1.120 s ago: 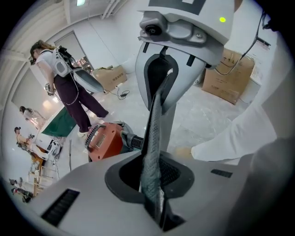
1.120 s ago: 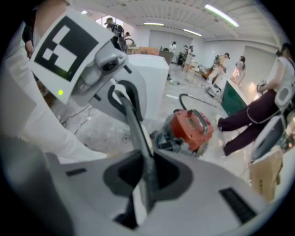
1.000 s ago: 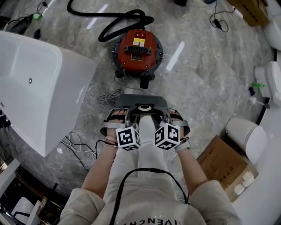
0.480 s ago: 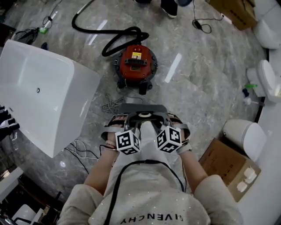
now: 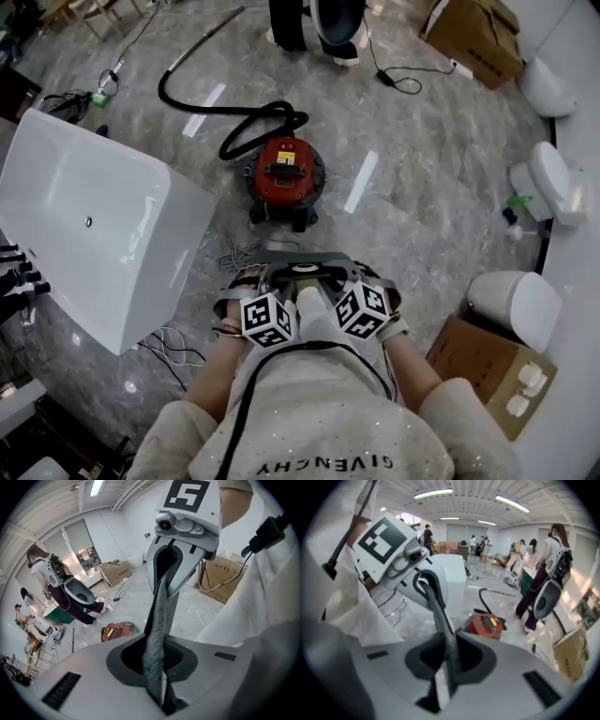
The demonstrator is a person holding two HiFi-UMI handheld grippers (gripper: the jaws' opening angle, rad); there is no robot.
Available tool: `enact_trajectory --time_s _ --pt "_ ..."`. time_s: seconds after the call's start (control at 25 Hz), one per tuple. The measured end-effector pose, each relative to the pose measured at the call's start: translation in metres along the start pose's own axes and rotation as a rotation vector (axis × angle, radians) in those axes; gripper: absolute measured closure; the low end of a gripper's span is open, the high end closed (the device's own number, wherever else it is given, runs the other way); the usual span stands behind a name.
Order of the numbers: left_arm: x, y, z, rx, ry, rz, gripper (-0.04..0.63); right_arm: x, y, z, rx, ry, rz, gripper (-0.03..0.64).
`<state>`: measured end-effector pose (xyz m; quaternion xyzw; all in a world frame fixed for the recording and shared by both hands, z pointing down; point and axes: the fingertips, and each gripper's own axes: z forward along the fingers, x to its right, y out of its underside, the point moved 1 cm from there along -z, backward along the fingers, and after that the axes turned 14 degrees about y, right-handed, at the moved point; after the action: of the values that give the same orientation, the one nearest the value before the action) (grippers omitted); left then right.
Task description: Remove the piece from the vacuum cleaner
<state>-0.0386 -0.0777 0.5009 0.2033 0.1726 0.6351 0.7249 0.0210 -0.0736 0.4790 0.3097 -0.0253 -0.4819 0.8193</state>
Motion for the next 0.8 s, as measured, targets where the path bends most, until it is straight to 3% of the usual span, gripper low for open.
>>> enact_trajectory --time_s 0.2,0.52,0.8 --pt "0.000 -0.008 -0.018 0.021 0.005 -0.021 0.543 0.006 -0.014 -0.015 0.002 0.006 -0.032 0.561" --pt "-0.003 -0.022 -0.043 0.061 0.013 -0.024 0.543 0.013 -0.030 -0.037 0.016 -0.018 -0.002 0.561" --pt "-0.003 -0.026 -0.057 0.123 0.044 -0.074 0.543 0.016 -0.041 -0.045 0.022 -0.048 -0.016 0.561"
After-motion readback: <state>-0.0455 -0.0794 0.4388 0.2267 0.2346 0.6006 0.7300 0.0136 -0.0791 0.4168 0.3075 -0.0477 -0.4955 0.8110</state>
